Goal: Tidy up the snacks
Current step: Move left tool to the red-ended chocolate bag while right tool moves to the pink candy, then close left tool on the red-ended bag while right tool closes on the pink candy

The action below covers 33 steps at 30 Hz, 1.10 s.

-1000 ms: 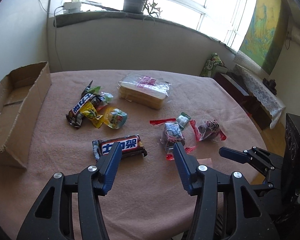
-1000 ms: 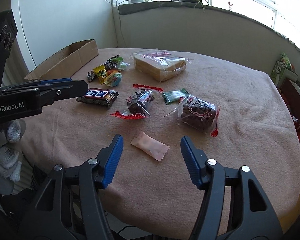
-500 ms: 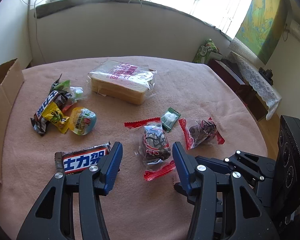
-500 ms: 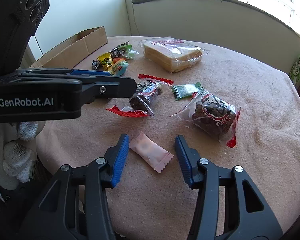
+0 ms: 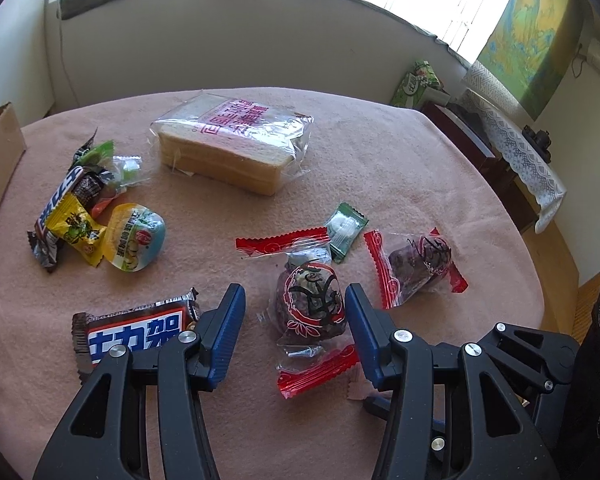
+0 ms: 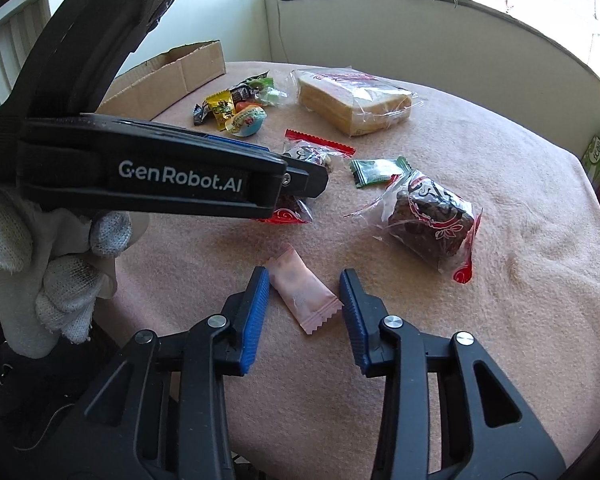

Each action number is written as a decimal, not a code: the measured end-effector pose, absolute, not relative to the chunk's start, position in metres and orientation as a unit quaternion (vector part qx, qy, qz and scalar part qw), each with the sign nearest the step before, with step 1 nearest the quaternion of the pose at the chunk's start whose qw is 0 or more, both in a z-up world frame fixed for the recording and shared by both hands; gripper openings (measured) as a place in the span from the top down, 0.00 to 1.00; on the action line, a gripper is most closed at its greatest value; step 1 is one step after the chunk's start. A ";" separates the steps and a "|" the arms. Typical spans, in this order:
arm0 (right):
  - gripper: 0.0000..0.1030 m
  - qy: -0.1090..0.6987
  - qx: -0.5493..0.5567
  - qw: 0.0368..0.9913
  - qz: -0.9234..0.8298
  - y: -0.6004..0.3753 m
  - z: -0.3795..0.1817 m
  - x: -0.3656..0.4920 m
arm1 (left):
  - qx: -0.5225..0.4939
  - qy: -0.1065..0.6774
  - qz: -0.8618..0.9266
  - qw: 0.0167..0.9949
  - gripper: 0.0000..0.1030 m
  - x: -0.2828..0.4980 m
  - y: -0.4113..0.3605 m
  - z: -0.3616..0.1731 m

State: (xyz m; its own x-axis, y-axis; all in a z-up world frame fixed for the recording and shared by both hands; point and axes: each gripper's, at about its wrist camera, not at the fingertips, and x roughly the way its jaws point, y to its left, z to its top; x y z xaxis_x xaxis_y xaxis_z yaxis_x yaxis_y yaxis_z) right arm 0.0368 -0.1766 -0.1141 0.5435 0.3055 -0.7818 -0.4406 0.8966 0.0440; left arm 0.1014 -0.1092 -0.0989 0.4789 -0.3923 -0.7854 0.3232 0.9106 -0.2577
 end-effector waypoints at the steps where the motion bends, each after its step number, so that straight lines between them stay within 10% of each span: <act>1: 0.64 0.427 -0.082 0.875 0.212 -0.176 -0.114 0.037 | -0.036 0.467 -0.210 0.858 0.54 0.102 -0.110 -0.100; 17: 0.85 0.428 -0.067 0.880 0.197 -0.180 -0.110 0.032 | -0.029 0.452 -0.206 0.867 0.69 0.099 -0.110 -0.097; 33: 0.79 0.425 -0.141 0.872 0.197 -0.155 -0.115 0.027 | -0.035 0.443 -0.200 0.873 0.69 0.094 -0.106 -0.091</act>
State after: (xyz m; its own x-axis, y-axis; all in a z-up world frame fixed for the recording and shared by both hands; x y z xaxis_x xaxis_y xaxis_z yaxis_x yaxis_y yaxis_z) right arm 0.0273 -0.1555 -0.1152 0.5611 0.2233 -0.7971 -0.4630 0.8828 -0.0786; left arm 0.0936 -0.1059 -0.0914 0.5278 -0.3792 -0.7600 0.3179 0.9180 -0.2372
